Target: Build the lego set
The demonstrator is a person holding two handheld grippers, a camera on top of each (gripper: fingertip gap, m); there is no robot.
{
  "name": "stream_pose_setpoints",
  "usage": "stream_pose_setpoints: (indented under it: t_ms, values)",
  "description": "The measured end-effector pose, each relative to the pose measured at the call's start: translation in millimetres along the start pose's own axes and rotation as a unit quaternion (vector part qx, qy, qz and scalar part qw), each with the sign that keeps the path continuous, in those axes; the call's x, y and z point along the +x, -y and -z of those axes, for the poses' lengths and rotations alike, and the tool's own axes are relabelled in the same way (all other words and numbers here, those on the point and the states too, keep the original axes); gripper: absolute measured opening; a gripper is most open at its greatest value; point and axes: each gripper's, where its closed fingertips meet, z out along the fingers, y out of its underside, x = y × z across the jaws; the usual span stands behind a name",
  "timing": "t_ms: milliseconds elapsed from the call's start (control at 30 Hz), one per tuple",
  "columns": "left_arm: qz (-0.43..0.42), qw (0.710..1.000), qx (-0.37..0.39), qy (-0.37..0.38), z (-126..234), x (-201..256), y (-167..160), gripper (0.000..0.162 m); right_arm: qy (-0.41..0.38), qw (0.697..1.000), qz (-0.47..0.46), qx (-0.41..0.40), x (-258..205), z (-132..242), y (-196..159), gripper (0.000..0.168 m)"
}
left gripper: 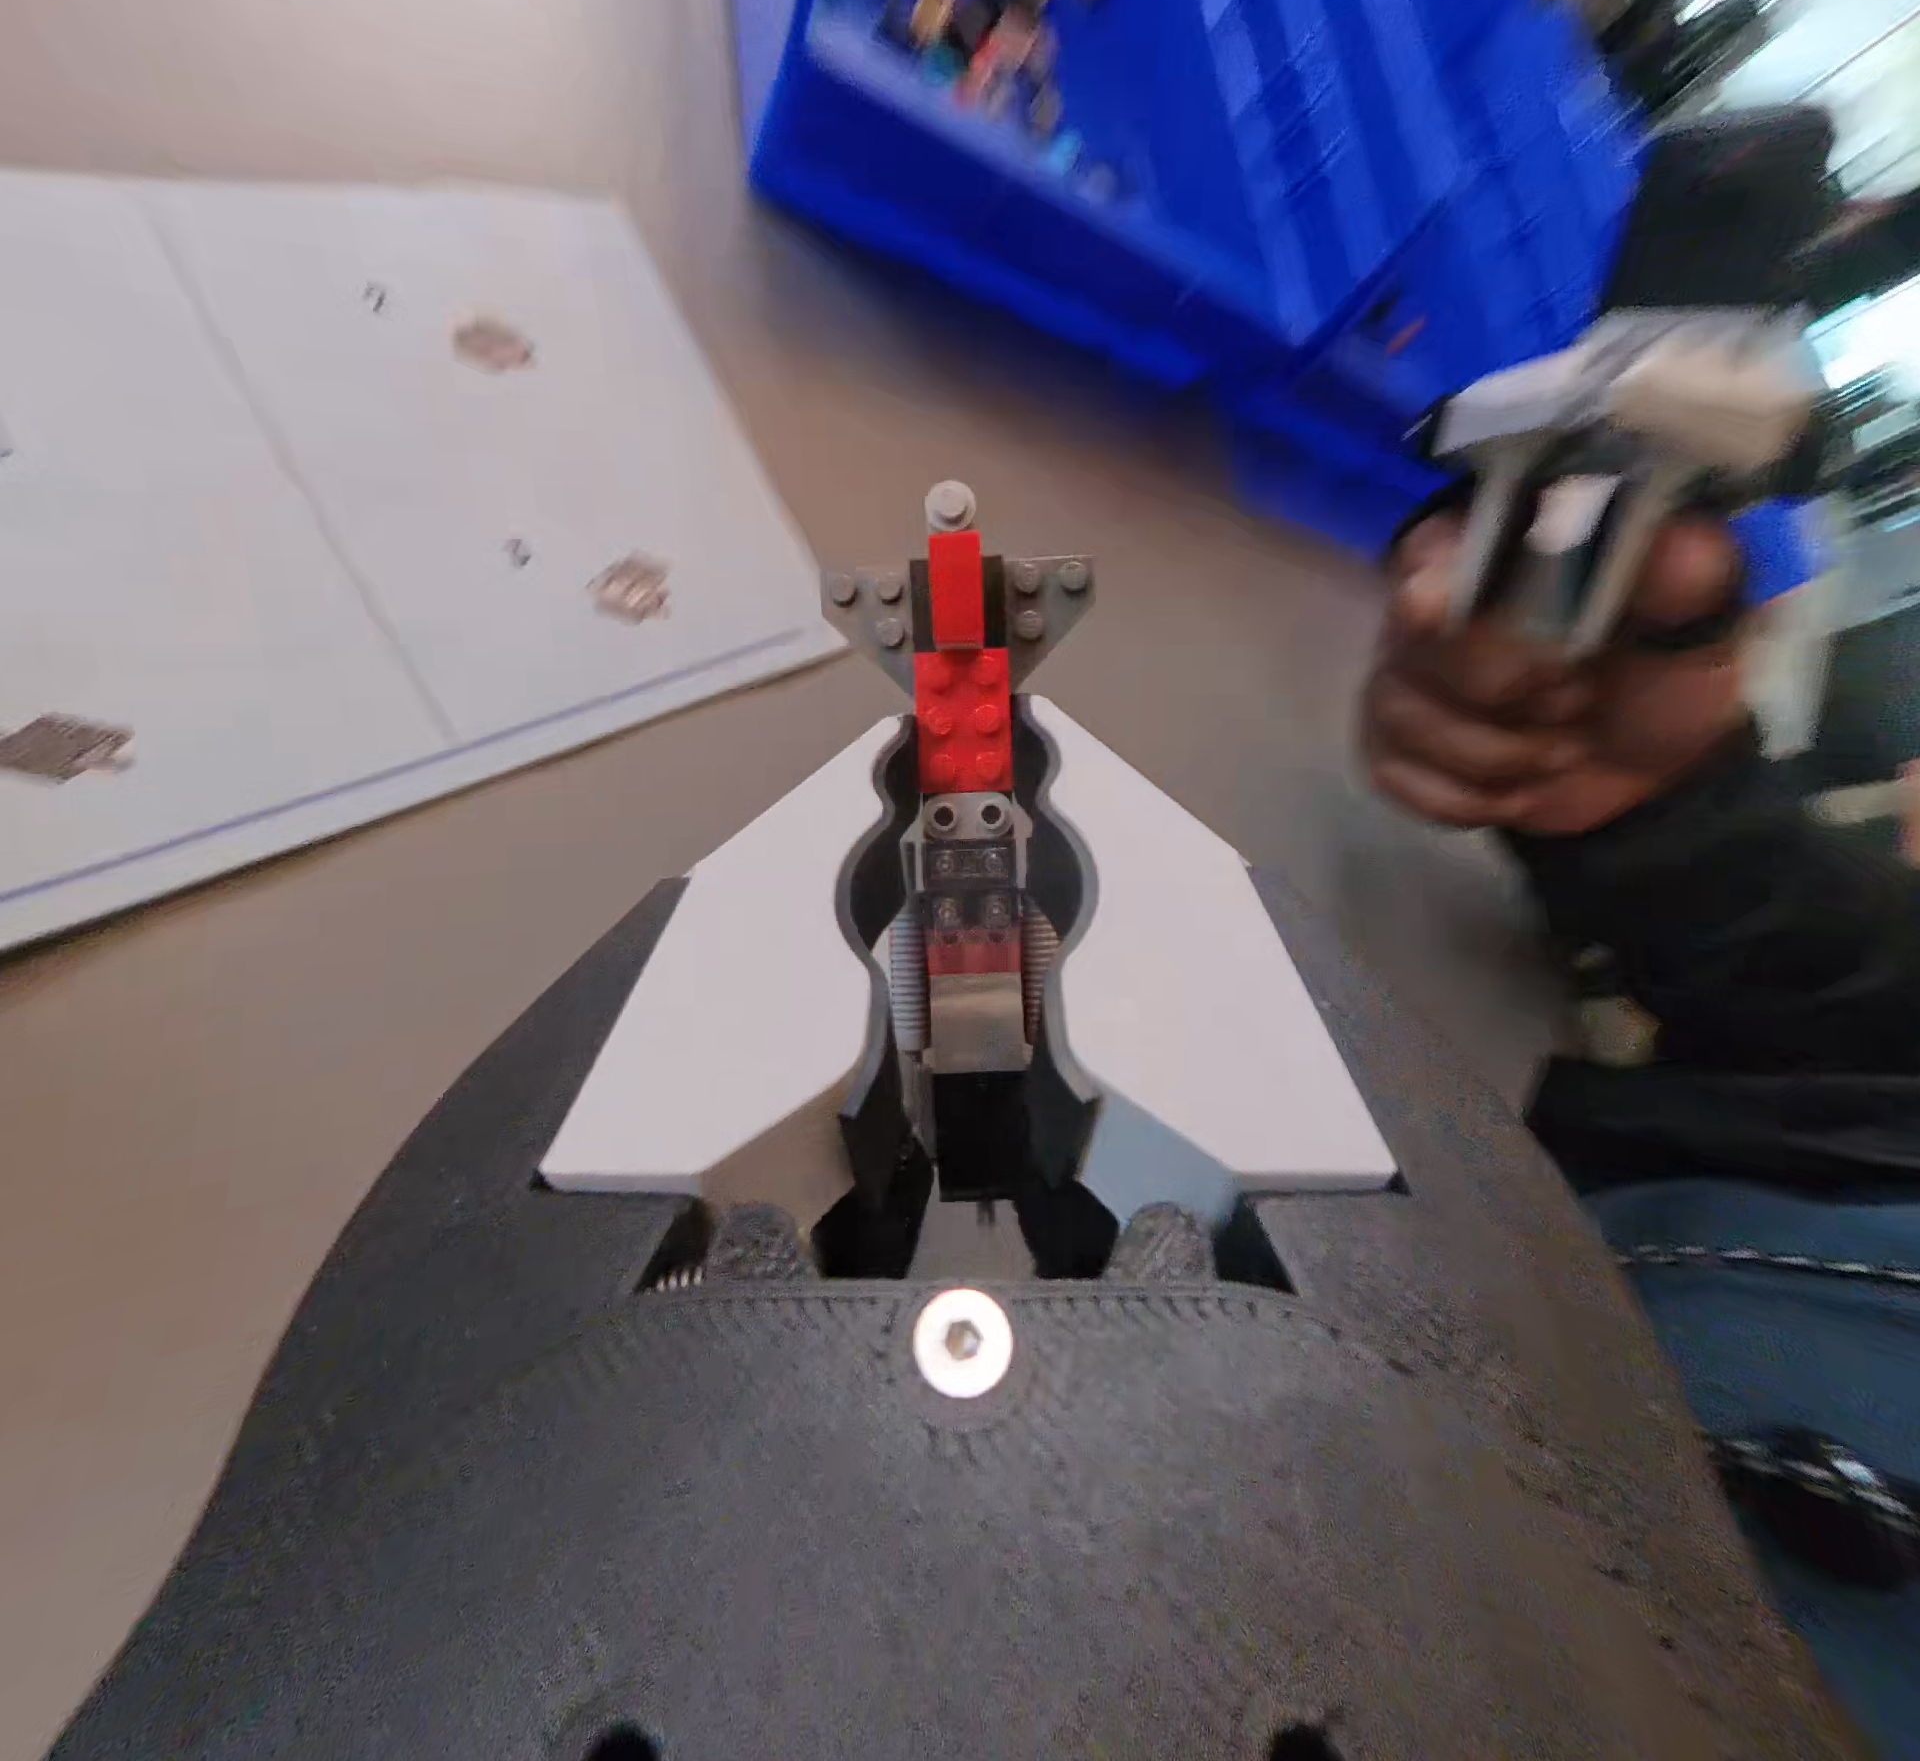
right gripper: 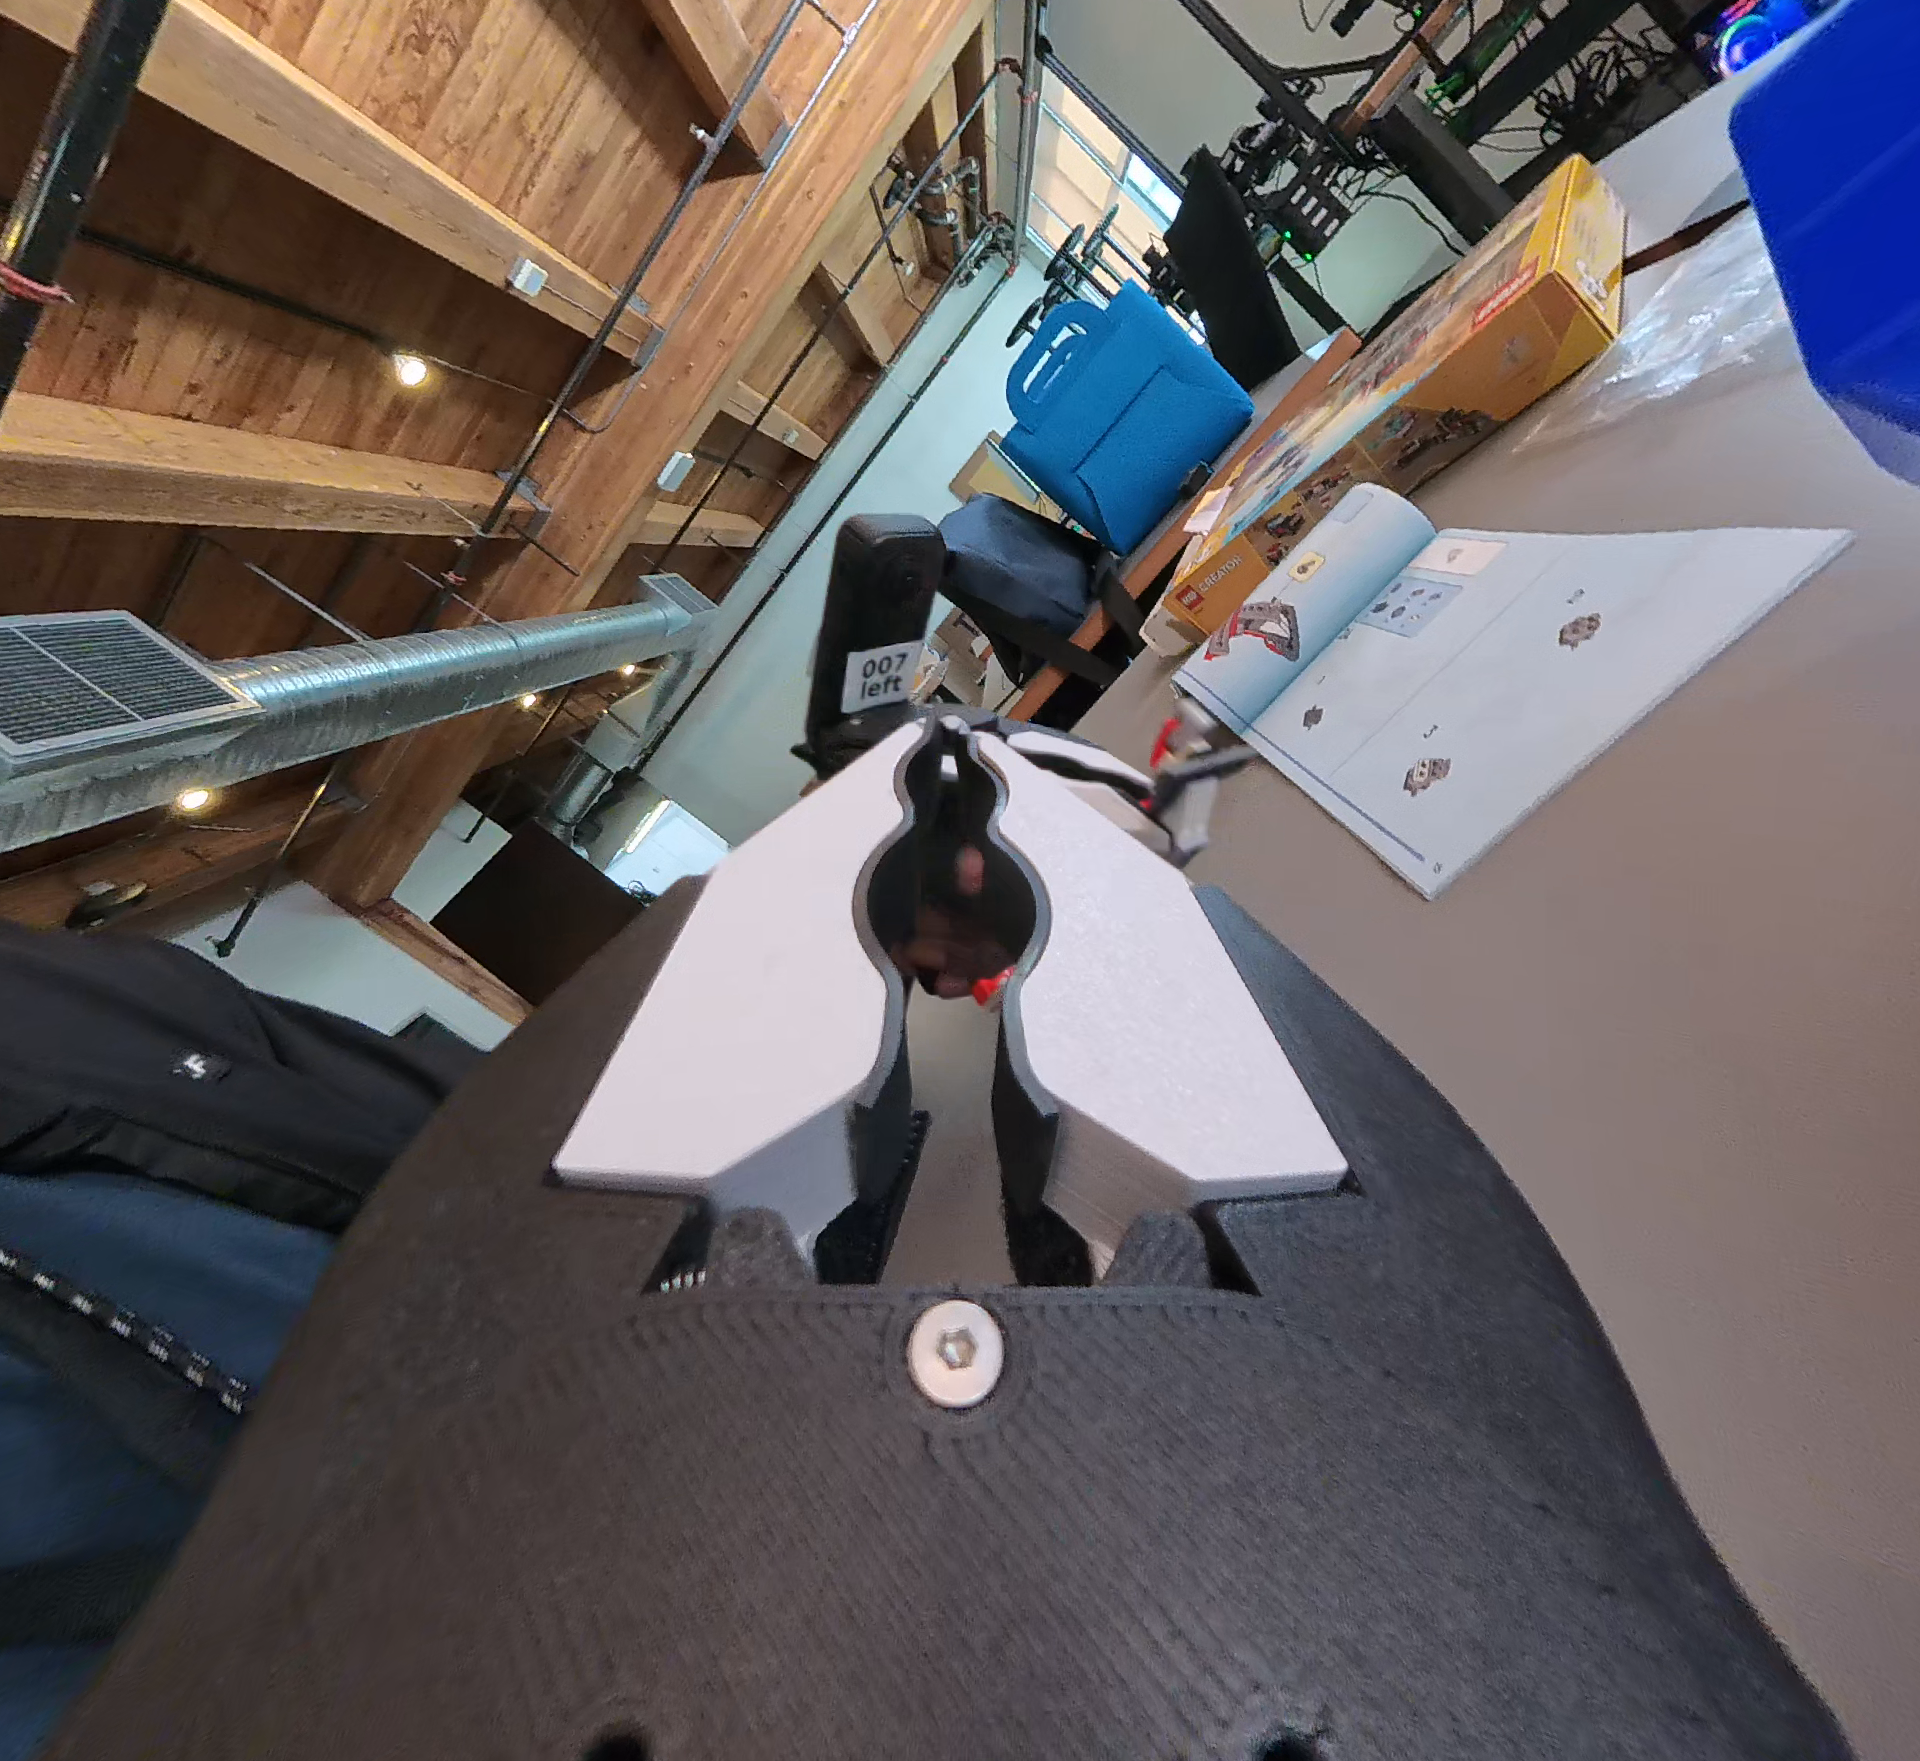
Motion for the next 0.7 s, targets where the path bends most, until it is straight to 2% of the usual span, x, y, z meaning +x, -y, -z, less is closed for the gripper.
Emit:
stream_pose_setpoints:
  t_ms: [33,133,200,300,400,700]
  values:
    - [0.015,0.999,0.036,-0.038,2.6,8.1,11.1,0.016,0.004,1.0,0.002,0.003,-1.4,-1.1,2.4,0.001]
    - [0.026,0.974,0.16,-0.156,16.1,36.7,44.8,0.016,0.017,1.0,0.014,0.017,-7.5,-2.2,13.0,0.0]
    - [0.03,0.941,0.248,-0.228,33.3,51.6,64.5,0.016,0.02,0.999,0.024,0.025,-10.7,-1.7,21.8,0.0]
    - [0.042,0.887,0.35,-0.298,55.0,57.3,82.4,0.016,0.02,0.998,0.042,0.033,-14.3,-1.9,35.2,0.001]
    - [0.057,0.846,0.399,-0.348,61.8,55.9,95.3,0.017,0.02,0.997,0.061,0.041,-16.4,-5.9,48.8,0.001]
    - [0.021,0.756,0.465,-0.46,53.1,68.4,151.8,0.017,0.03,0.99,0.118,0.071,-17.5,-33.9,96.1,0.001]
